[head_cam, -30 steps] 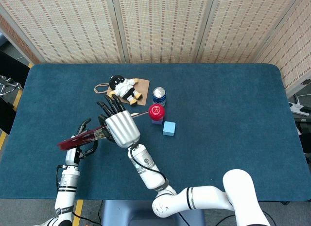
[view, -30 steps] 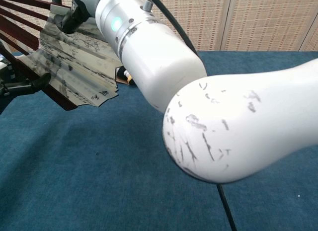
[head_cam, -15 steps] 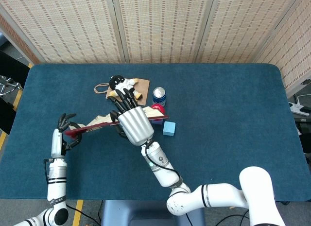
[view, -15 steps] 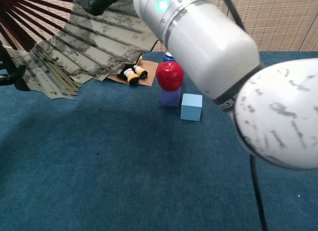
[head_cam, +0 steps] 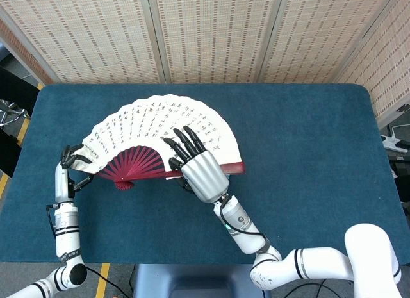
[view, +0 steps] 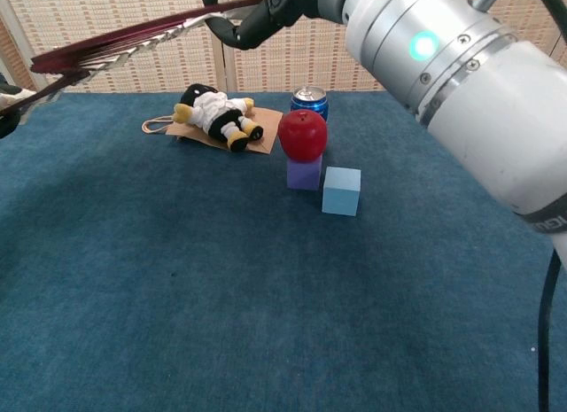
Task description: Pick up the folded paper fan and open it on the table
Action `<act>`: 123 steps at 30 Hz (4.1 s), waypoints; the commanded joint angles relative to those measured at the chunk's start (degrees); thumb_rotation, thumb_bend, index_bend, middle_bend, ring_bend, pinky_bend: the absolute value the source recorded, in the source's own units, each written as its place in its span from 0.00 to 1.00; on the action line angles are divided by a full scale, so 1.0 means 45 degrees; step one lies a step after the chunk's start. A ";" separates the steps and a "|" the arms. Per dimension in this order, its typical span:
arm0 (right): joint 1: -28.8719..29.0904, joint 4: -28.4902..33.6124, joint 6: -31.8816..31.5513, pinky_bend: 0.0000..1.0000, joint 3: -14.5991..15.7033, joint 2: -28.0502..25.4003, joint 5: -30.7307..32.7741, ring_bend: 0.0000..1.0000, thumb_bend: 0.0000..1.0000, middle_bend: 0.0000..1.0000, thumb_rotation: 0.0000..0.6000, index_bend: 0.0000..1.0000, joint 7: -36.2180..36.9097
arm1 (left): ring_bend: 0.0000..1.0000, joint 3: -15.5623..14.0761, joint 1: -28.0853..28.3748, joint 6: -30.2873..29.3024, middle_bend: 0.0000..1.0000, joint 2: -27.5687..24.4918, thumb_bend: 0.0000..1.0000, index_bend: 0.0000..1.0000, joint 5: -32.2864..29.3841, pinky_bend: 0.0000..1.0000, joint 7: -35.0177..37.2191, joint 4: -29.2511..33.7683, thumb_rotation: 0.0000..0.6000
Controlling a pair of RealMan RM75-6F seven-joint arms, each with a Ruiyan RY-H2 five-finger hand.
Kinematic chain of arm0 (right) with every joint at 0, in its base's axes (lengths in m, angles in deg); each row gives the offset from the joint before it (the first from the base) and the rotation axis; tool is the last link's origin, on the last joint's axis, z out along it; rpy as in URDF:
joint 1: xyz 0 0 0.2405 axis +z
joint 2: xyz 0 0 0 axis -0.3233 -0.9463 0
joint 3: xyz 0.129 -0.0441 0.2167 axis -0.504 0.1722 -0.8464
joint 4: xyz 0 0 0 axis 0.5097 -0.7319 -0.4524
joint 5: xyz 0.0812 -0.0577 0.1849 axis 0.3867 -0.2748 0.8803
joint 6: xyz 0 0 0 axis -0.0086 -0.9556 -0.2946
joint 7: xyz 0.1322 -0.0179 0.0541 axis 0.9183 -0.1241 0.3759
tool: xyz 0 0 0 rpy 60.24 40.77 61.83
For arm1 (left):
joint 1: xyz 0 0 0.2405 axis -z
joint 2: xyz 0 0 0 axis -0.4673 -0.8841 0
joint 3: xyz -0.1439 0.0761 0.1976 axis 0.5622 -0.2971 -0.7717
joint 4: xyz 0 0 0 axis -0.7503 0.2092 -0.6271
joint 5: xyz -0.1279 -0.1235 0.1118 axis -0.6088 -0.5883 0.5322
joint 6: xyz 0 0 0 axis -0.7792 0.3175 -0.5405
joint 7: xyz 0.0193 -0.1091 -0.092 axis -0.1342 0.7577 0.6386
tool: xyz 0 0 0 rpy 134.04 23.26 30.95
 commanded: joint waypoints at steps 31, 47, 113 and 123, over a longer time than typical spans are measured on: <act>-0.1851 -0.1842 0.1317 0.00 0.1871 0.1193 0.0373 0.00 0.42 0.03 1.00 0.00 -0.1340 | 0.00 -0.2045 -0.0296 0.1656 0.00 0.1056 0.49 0.00 0.1390 0.05 0.1547 -0.4265 1.00; -0.2667 0.3415 0.2025 0.00 0.3286 -0.3000 0.3754 0.00 0.14 0.00 1.00 0.00 -0.5801 | 0.00 -0.3611 -0.1030 0.1890 0.00 -0.1494 0.48 0.00 0.2199 0.03 -0.2471 -0.4153 1.00; -0.8252 0.1725 -0.1071 0.00 0.5492 -0.7100 -0.1662 0.00 0.14 0.00 1.00 0.00 0.2034 | 0.00 -0.5966 -0.2204 -0.1372 0.00 -0.7700 0.40 0.00 0.7621 0.03 0.1381 0.4047 1.00; -1.0117 -0.0033 -0.3132 0.00 0.5029 -0.7091 -0.1634 0.00 0.14 0.00 1.00 0.00 0.4296 | 0.00 -0.5716 -0.2564 -0.1946 0.00 -0.6736 0.41 0.00 0.7384 0.03 -0.2619 0.2726 1.00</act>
